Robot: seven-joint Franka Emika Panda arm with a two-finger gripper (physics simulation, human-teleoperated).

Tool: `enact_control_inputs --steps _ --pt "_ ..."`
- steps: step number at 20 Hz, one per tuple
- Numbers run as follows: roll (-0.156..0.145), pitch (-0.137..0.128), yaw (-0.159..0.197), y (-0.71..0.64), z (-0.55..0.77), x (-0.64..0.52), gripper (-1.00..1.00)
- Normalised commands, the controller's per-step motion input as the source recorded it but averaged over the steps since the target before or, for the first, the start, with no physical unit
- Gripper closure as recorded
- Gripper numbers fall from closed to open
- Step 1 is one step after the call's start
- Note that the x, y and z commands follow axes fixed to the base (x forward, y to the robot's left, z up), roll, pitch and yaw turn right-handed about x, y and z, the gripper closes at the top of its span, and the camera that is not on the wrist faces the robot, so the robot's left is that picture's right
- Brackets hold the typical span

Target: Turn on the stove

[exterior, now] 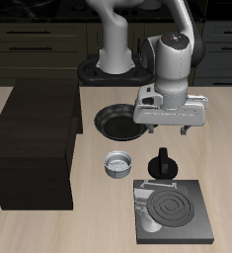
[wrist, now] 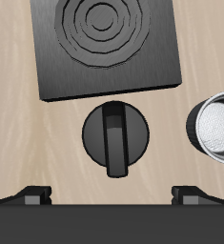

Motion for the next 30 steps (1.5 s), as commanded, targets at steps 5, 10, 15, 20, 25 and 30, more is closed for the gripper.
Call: enact_control_inputs --steps 5,10,15,20,25,30 --pt "-0.011 -0.013 0.01 -0.01 -0.2 0.0 -1.0" --pt "-0.008 0.023 0.003 -0.02 -0.29 0.05 -1.0" --pt "-0.007 0.018 0.004 -0.02 -0.15 -0.02 -1.0" --pt "0.008 0.006 0.025 0.04 -0.21 -0.12 -1.0" --pt "-0.002 -0.081 0.069 0.09 -0.06 -0.21 -1.0" --pt "0.024 0.02 -0.006 0.03 -0.1 -0.06 -1.0"
